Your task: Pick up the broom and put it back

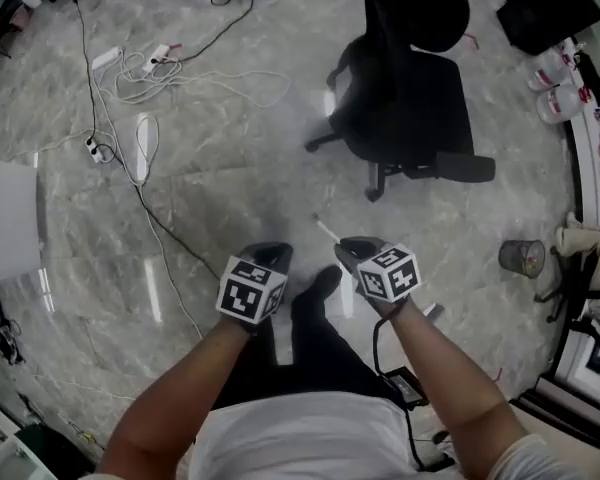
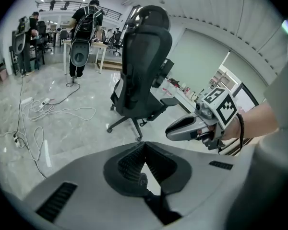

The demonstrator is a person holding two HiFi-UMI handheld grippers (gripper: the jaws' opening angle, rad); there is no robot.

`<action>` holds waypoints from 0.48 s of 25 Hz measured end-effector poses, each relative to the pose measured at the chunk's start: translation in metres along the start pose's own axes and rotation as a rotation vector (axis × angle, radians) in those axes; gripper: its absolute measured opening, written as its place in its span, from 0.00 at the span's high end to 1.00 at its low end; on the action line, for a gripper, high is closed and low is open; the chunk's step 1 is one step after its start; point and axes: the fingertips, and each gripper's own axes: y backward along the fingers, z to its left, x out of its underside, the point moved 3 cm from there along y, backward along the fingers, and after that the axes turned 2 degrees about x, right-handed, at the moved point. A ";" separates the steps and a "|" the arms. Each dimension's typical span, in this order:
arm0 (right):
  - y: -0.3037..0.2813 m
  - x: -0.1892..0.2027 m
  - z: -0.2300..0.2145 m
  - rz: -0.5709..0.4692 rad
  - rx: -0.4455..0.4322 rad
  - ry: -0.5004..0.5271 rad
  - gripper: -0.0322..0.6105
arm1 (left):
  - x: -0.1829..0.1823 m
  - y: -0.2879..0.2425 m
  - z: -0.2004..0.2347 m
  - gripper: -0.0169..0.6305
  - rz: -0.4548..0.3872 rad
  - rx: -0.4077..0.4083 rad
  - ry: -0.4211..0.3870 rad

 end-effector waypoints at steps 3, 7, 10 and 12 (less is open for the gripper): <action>-0.062 0.027 -0.030 0.070 0.005 -0.004 0.83 | 0.025 -0.039 0.032 0.96 0.014 0.010 0.066; -0.149 0.066 -0.070 0.169 0.038 0.030 0.78 | 0.066 -0.096 0.065 0.96 0.051 0.044 0.133; -0.216 0.096 -0.101 0.211 0.059 0.080 0.78 | 0.098 -0.141 0.094 0.96 0.057 0.061 0.187; -0.263 0.119 -0.128 0.227 0.070 0.106 0.78 | 0.117 -0.172 0.117 0.96 0.048 0.062 0.219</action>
